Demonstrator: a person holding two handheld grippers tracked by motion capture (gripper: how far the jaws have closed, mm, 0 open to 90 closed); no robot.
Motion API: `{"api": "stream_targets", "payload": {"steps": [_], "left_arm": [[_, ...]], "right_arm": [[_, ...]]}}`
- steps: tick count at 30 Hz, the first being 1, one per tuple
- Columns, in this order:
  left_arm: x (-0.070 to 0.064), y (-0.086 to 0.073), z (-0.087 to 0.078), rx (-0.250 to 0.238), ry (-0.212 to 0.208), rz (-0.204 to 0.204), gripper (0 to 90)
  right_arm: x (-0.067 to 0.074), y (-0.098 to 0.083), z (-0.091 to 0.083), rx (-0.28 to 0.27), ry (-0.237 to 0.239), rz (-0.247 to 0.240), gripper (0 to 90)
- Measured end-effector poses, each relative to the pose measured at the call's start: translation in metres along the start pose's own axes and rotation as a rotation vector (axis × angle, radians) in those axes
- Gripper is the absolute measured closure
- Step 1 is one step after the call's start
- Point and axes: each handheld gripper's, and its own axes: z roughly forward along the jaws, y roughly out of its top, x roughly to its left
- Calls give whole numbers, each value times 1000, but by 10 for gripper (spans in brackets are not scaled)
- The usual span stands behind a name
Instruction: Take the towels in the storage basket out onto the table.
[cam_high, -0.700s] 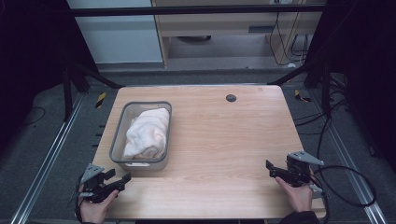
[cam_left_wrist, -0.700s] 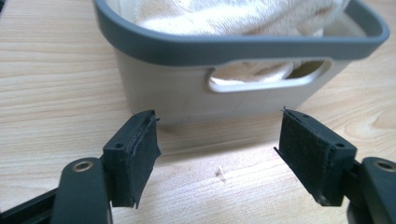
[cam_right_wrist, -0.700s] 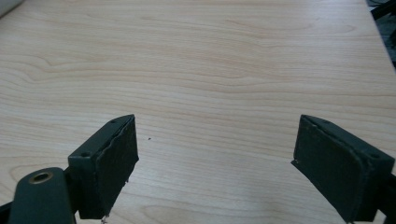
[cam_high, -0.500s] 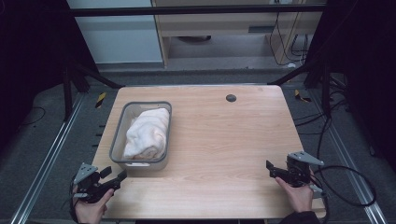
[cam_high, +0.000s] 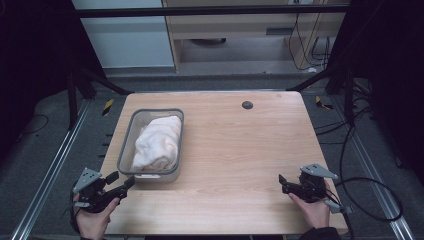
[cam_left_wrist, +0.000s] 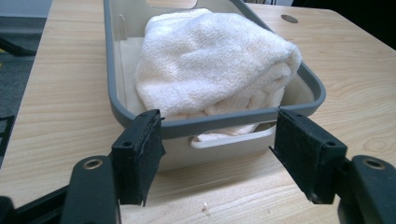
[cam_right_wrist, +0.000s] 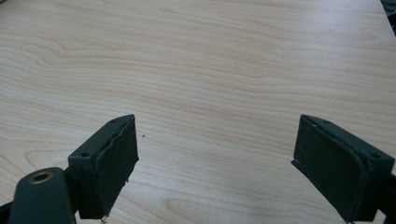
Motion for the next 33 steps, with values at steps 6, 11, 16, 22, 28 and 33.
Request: {"api": "stream_targets", "payload": {"steps": [6,11,16,22,28,33], "left_arm": [[5,20,0,9,-6,-7,299],[2,38,1,11,-12,8,279],[-1,54,9,35,-13,36,271],[-4,71,21,71,-7,58,261],[-5,85,31,103,5,76,254],[-9,94,41,134,9,88,240]], "right_arm": [[8,2,1,16,-19,-42,136],[13,3,2,22,-29,-71,135],[14,4,2,27,-29,-67,134],[13,4,4,47,-32,-76,133],[10,4,5,57,-41,-86,129],[9,4,7,72,-47,-77,129]]}}
